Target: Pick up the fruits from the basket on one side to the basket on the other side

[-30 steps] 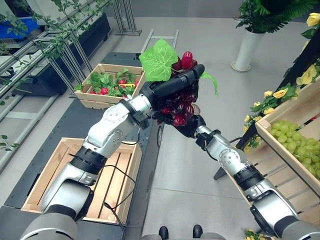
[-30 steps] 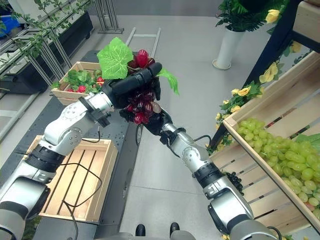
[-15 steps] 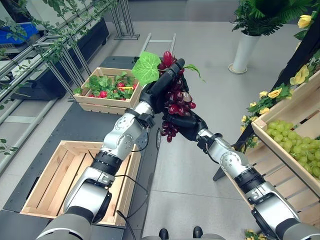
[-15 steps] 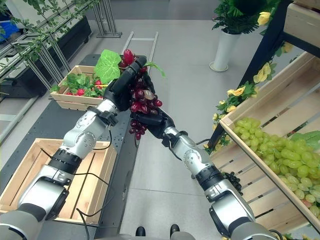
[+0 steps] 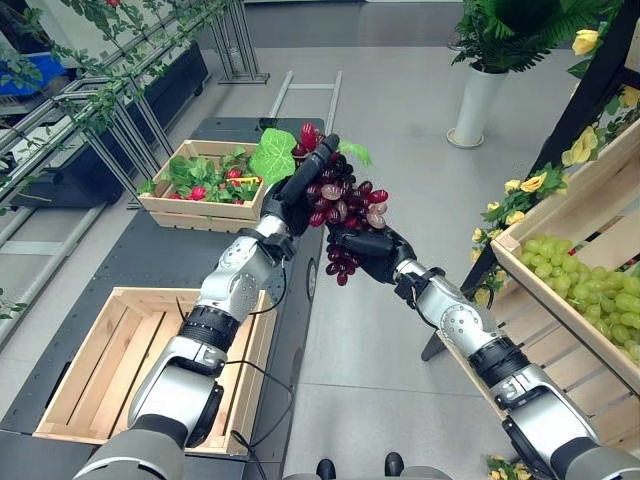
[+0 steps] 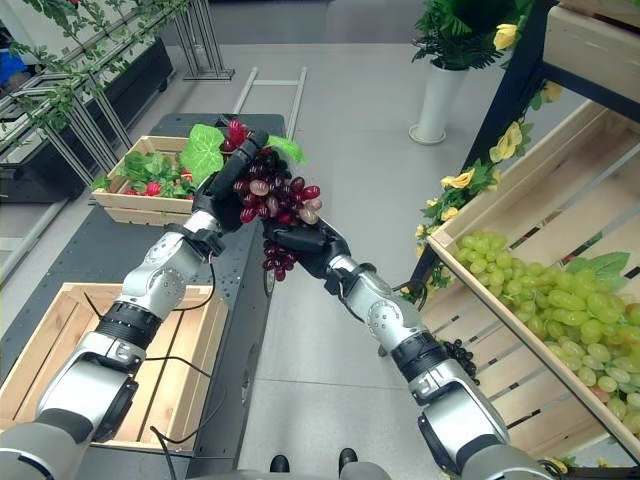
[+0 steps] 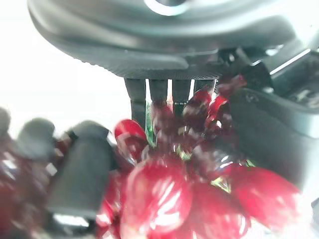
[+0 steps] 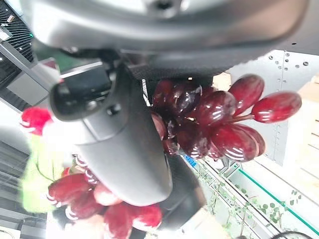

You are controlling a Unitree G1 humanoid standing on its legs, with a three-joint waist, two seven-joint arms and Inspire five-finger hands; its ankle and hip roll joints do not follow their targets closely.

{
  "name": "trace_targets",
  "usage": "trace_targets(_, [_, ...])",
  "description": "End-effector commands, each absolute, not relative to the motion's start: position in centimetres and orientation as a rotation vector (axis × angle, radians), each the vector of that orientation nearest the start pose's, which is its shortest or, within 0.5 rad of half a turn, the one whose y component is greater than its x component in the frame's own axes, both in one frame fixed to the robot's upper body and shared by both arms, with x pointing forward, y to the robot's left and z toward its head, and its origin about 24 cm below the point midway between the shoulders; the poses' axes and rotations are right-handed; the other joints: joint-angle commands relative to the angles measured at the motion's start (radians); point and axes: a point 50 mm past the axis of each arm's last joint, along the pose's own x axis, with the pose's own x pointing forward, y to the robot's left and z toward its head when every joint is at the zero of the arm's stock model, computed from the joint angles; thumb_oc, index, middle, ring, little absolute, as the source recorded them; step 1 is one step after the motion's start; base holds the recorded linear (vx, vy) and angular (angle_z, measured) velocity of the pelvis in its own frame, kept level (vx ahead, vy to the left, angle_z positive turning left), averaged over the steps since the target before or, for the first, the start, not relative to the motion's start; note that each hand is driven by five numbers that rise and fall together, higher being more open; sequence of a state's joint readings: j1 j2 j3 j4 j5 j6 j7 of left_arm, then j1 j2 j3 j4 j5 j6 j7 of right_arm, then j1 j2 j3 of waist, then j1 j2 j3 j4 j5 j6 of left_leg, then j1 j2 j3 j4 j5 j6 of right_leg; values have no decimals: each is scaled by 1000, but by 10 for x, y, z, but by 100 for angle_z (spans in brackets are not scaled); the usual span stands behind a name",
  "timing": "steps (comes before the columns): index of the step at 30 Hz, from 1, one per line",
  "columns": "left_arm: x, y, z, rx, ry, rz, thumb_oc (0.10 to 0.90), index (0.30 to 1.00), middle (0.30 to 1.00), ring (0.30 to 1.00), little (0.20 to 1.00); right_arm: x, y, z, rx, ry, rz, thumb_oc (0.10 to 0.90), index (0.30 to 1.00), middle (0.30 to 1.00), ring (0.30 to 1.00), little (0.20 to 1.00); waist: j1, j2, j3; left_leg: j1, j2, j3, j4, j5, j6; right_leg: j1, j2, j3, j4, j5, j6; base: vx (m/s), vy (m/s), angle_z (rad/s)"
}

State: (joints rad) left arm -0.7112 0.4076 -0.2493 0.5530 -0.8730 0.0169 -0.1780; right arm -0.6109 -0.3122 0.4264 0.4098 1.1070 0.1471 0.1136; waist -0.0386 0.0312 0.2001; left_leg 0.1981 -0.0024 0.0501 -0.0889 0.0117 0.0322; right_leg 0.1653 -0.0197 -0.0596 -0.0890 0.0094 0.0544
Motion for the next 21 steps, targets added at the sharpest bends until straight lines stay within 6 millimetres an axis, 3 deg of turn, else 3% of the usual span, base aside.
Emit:
trace_targets(1, [376, 194, 129, -276, -79, -213, 800, 900, 900, 900, 900, 352, -104, 135, 742, -114, 548, 400, 300, 300, 300, 300, -4, -12, -185, -38, -33, 1, 2, -83, -27, -19, 20, -15, 2, -23, -10, 0, 0, 0])
trace_targets(12, [356, 212, 97, -284, 8, -285, 800, 900, 900, 900, 900, 342, -156, 97, 599, -63, 353, 400, 300, 300, 300, 300, -15, -10, -170, -34, -31, 12, 2, -87, -25, -20, 20, -6, 2, -18, -4, 2, 0, 0])
trace_targets(21, [334, 217, 70, -452, -2, -270, 800, 900, 900, 900, 900, 326, -180, 67, 507, 13, 296, 400, 300, 300, 300, 300, -17, -15, -158, -24, -29, 21, 2, -92, -22, -14, 22, -1, 2, -16, -1, 30, 3, -6])
